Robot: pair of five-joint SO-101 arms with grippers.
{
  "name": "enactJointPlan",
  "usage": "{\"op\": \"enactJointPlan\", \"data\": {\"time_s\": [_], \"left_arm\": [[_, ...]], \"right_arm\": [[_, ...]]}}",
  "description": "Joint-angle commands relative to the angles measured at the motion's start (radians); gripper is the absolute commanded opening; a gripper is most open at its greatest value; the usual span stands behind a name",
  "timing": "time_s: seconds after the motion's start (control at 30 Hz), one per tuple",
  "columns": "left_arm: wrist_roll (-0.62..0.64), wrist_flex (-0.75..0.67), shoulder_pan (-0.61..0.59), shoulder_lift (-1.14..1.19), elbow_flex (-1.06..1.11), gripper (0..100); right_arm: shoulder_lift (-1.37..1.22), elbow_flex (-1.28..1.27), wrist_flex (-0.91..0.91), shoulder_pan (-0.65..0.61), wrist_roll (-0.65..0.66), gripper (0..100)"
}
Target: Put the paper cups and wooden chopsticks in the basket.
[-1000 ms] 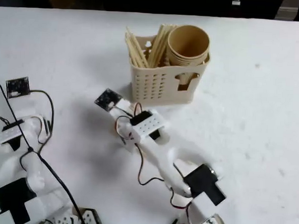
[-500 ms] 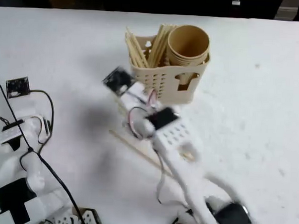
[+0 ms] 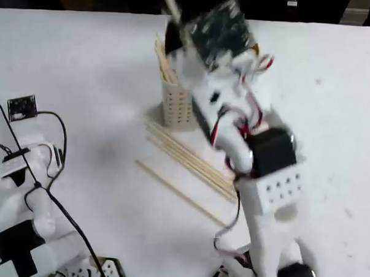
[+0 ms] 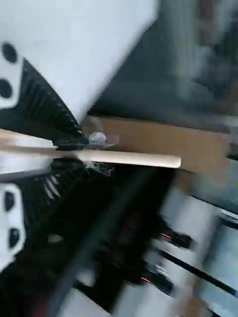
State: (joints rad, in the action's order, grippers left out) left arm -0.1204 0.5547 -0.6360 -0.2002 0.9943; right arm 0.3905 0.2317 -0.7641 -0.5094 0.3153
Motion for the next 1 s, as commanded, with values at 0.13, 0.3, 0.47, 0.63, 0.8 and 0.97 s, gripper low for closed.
{"op": "enactJointPlan", "data": {"time_s": [0.13,0.3,0.47,0.63,0.8,0.97], "left_arm": [[0.011,-0.011,-0.012,-0.007,-0.002,16],[0.009,-0.011,-0.012,-0.007,-0.002,16],[0.009,-0.011,-0.012,-0.007,-0.002,16],[0.009,-0.011,-0.012,-0.007,-0.002,16],[0.009,-0.011,-0.012,-0.007,-0.002,16],[0.009,-0.011,-0.012,-0.007,-0.002,16]], "right_arm": [[-0.275,0.419,0.16,0.004,-0.006,1.8],[-0.348,0.453,0.13,0.008,-0.006,2.1],[-0.355,0.453,0.125,0.01,-0.037,4.5],[-0.355,0.451,0.088,0.01,-0.147,12.2],[-0.349,0.451,0.081,0.012,-0.146,11.6],[-0.346,0.456,-0.013,0.01,-0.146,11.5]]}}
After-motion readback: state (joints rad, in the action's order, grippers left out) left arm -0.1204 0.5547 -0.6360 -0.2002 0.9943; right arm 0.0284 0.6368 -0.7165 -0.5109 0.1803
